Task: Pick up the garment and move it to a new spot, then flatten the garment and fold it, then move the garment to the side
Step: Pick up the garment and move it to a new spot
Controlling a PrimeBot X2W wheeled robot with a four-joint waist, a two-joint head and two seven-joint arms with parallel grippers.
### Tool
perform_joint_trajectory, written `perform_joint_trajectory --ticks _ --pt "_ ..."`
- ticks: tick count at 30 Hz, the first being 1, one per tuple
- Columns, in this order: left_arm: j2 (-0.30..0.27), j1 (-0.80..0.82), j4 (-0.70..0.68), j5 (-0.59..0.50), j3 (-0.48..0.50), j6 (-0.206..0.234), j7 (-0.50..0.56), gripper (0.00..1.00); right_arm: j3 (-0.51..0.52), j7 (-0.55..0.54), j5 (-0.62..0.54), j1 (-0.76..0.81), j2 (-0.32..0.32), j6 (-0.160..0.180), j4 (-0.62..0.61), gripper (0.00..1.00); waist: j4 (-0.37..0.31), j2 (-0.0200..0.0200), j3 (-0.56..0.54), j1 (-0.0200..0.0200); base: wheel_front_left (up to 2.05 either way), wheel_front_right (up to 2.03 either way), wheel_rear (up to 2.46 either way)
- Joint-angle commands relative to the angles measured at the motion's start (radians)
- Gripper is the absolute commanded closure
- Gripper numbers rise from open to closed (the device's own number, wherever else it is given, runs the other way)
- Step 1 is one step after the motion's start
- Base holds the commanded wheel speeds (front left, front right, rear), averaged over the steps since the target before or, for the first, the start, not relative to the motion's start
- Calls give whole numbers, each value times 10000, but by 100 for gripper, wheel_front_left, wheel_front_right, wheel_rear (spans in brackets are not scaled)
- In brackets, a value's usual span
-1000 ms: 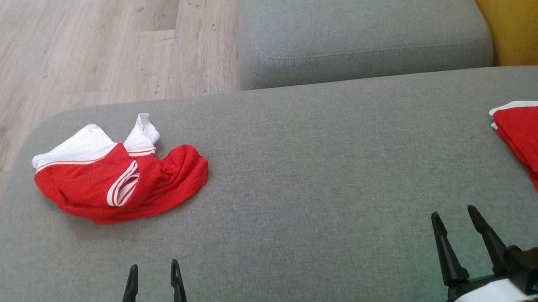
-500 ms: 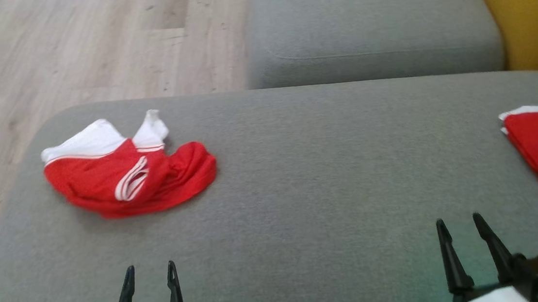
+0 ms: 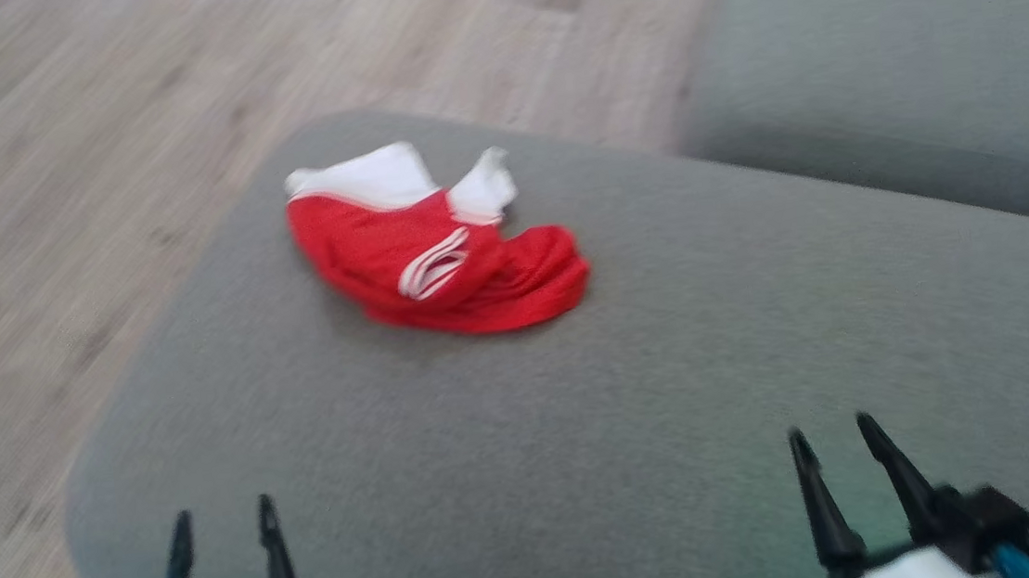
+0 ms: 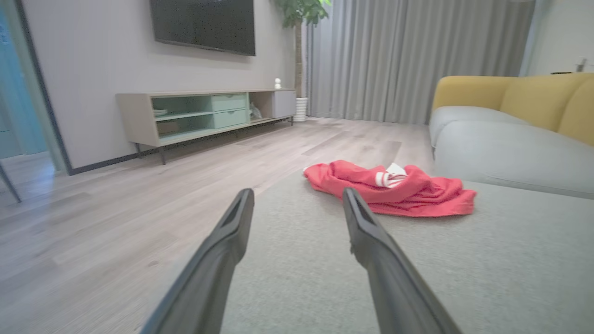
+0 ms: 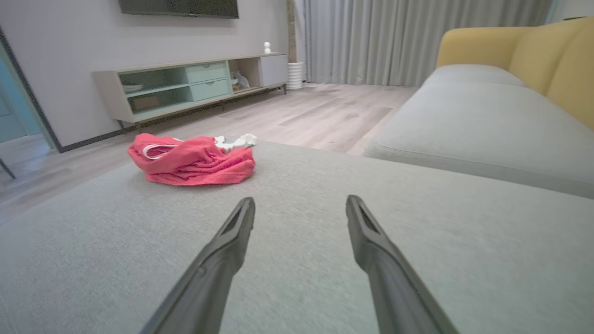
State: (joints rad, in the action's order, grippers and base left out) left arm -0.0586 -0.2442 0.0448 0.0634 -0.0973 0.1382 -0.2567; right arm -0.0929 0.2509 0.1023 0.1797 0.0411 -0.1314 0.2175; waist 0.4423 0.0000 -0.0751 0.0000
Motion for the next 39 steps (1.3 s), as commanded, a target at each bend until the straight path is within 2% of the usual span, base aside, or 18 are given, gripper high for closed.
perform_joint_trajectory --ticks 1,5,8,12,17,22,26,29,33,34,38,39 --pt "43 238 -474 60 363 159 -51 0 -300 108 -111 -788 92 7 -185 0 595 0 486 0 0 0 0" --pt "64 14 -854 199 641 470 -51 0 -523 108 -287 -1154 91 7 60 0 769 0 730 0 0 0 0" --pt "70 82 -1072 244 835 502 -51 0 -493 108 -443 -1189 91 7 144 0 853 0 883 0 0 0 0" --pt "-3 966 -1339 131 1060 214 -51 0 -191 108 -884 -1181 226 7 5 0 869 0 1588 0 0 0 0" --pt "-315 3209 -1165 8 922 -427 -51 0 435 108 -1277 -1144 1009 7 -530 0 818 0 2883 0 0 0 0" --pt "-548 6259 975 361 456 -1530 11 0 1214 109 -1577 -1047 2027 7 -1285 0 694 0 4308 0 0 0 0" --pt "-348 8768 3301 921 204 -2045 715 0 1767 109 -1639 -972 2745 7 -1902 0 573 0 5253 0 0 0 0" --pt "-216 10141 5382 1455 299 -2088 1767 0 1964 109 -1564 -1067 3139 7 -2239 0 348 0 5754 0 0 0 0" --pt "-293 11177 7688 1903 651 -1961 2537 0 1978 109 -1436 -1427 3227 7 -2493 0 -112 0 6170 0 0 0 0" --pt "-293 11177 7688 1903 651 -1961 2537 0 1978 109 -1436 -1427 3227 7 -2493 0 -112 0 6170 0 0 0 0" --pt "-288 11489 9257 2395 797 -2254 3081 0 2127 109 -1392 -1723 3030 7 -2547 0 -450 0 6358 0 0 0 0" --pt "-286 11530 9528 2439 751 -2331 3160 34 2183 109 -1400 -1752 2982 7 -2536 0 -493 0 6374 0 0 0 0"
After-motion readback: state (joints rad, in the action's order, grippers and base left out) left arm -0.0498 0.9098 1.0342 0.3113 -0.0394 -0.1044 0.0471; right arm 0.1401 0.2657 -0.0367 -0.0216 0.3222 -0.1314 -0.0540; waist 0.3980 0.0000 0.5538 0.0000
